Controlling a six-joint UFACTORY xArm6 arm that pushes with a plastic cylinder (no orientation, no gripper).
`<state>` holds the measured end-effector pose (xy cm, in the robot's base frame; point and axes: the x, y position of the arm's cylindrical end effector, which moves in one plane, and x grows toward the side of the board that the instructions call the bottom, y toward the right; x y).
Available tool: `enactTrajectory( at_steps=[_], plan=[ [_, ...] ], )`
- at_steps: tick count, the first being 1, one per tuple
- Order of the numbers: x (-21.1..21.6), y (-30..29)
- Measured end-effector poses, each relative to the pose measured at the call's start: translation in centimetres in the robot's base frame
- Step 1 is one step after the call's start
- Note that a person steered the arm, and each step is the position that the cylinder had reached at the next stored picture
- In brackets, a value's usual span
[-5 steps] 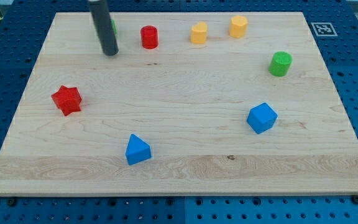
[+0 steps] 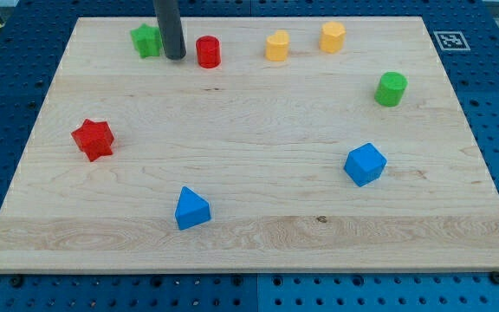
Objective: Push the green star to the top left
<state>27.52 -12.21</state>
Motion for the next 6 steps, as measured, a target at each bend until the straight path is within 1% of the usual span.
enactTrajectory(
  at_steps=[1, 2, 3, 4, 6],
  plan=[
    [-1.8, -1.3],
    [-1.5, -1.7],
    [0.6, -1.7],
    [0.5, -2.7],
    [-1.5, -5.6]
  ],
)
